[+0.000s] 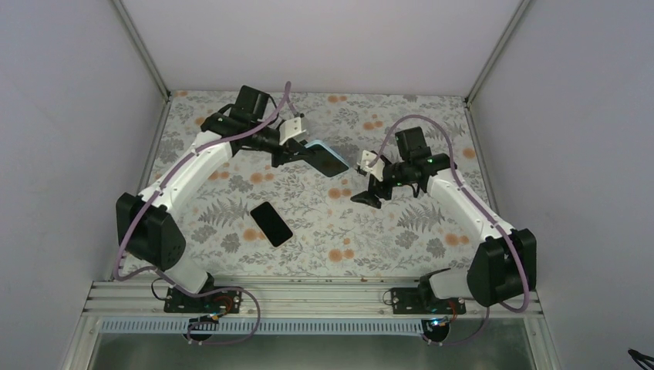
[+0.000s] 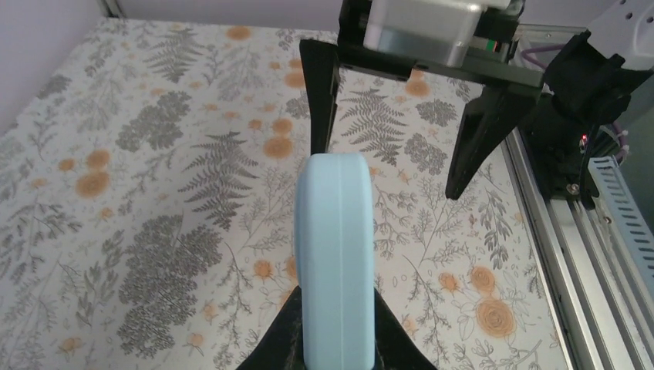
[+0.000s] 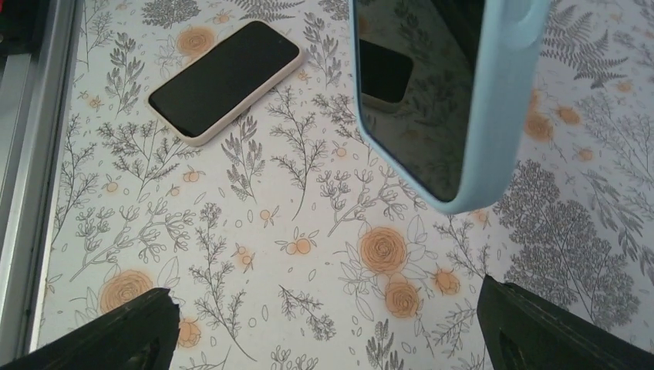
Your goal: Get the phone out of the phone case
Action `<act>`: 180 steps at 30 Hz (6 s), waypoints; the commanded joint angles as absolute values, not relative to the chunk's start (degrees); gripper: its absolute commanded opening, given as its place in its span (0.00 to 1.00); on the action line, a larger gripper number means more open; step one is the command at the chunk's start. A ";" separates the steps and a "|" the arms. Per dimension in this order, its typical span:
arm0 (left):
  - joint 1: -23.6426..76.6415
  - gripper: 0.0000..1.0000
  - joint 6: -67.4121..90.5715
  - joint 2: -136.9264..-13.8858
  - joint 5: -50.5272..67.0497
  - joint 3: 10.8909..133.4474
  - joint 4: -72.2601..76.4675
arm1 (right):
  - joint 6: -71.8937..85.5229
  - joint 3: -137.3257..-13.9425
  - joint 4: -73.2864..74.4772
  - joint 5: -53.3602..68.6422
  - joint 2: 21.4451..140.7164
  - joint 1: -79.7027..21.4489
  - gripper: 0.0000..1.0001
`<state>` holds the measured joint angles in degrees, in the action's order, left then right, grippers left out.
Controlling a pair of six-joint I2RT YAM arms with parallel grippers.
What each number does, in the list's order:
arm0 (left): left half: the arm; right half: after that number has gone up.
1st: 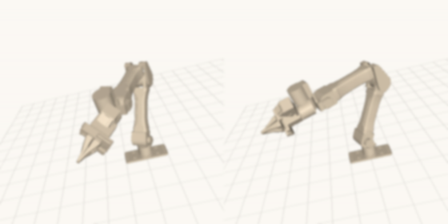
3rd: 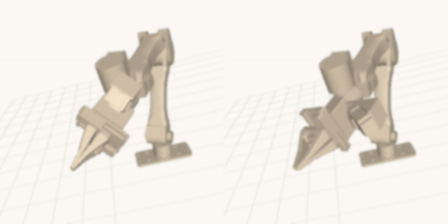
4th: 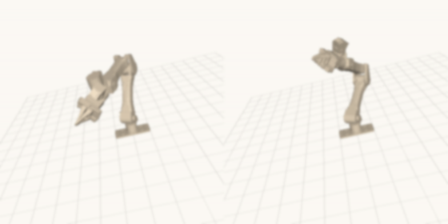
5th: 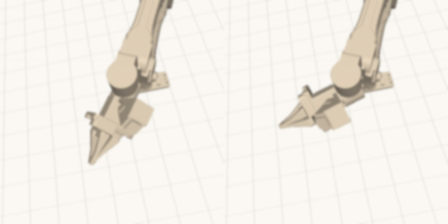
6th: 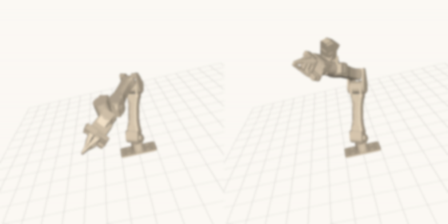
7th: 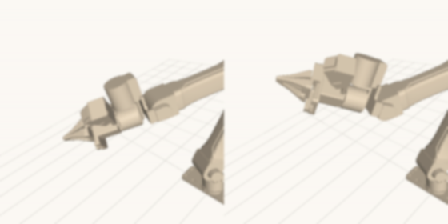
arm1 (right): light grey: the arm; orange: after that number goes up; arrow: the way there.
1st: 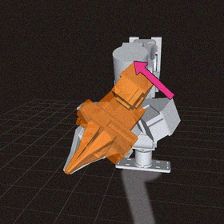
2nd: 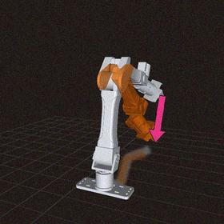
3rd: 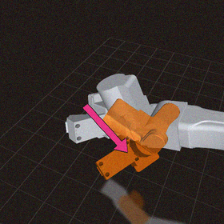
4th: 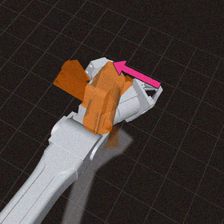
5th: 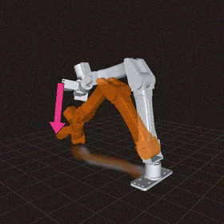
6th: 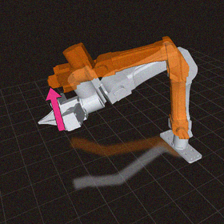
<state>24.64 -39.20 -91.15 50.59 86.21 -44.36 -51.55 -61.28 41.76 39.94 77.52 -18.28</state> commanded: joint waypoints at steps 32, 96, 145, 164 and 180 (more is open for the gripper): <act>32.35 0.02 -55.48 -92.45 58.34 84.16 -57.23 | -64.53 -71.31 40.48 40.62 91.49 -14.66 0.80; 28.48 0.02 -50.77 -93.16 68.50 79.36 -42.38 | -62.50 -60.99 48.52 52.57 80.81 -12.67 0.44; 29.61 0.02 -38.55 -95.67 70.14 78.01 -29.16 | -57.71 -92.22 61.14 62.99 98.83 -28.55 0.54; 27.95 0.73 -31.50 -88.08 31.64 73.08 -4.56 | -44.63 -90.05 60.76 64.64 102.39 -13.46 0.04; 41.71 0.81 -31.90 -88.61 6.95 62.84 16.78 | -2.91 -93.23 29.49 41.95 103.37 -10.03 0.04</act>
